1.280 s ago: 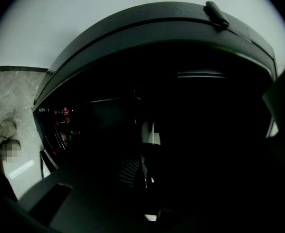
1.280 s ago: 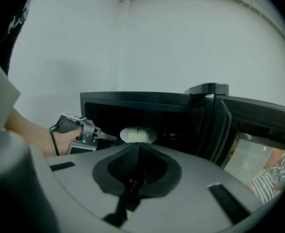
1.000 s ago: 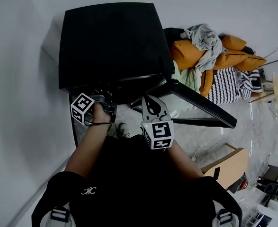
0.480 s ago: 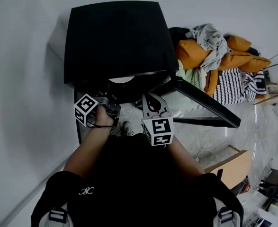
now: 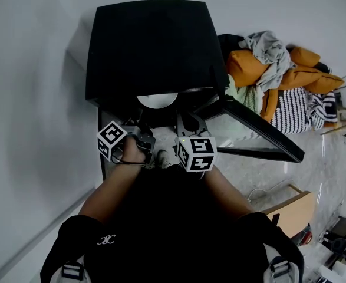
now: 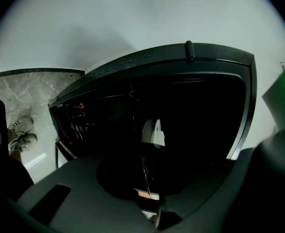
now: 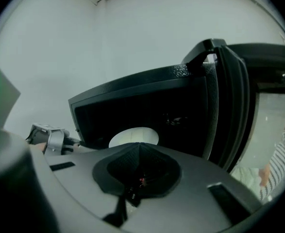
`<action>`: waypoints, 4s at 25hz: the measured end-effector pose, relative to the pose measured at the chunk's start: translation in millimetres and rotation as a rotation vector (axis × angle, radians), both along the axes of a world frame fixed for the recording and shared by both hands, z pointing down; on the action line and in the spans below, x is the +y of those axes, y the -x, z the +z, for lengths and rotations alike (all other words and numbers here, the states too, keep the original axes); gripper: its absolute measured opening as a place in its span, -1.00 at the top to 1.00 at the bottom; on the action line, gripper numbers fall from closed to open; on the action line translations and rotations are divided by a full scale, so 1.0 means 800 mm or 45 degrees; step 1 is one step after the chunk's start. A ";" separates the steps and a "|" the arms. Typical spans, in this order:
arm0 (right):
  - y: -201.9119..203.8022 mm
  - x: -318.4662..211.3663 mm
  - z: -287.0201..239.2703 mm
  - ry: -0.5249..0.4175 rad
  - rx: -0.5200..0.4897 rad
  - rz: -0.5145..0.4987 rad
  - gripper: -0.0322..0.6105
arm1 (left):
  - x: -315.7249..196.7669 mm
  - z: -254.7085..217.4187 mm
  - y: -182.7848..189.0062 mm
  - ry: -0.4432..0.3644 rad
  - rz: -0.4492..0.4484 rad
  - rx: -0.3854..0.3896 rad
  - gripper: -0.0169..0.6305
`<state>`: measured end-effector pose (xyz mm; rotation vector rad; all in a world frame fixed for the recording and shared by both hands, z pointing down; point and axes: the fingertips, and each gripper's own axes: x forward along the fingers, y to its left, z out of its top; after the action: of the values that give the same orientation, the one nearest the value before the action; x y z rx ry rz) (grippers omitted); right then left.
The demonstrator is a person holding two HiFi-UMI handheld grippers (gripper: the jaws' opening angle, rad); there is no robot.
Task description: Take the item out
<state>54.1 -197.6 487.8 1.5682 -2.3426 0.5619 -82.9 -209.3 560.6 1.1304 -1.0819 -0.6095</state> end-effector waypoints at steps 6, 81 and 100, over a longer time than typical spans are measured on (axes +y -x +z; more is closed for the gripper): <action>-0.007 -0.028 0.009 0.065 -0.156 0.163 0.88 | 0.014 0.001 0.000 0.004 0.009 -0.014 0.82; 0.010 0.019 0.075 0.917 -1.243 0.510 0.55 | 0.020 0.000 -0.001 -0.065 0.031 0.026 0.82; 0.026 0.017 0.068 0.897 -1.400 0.429 0.83 | 0.008 0.000 0.001 -0.094 0.040 -0.002 0.82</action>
<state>33.1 -184.1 542.0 1.4263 -1.9352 2.4956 -83.9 -203.1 560.2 1.2100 -1.0482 -0.6283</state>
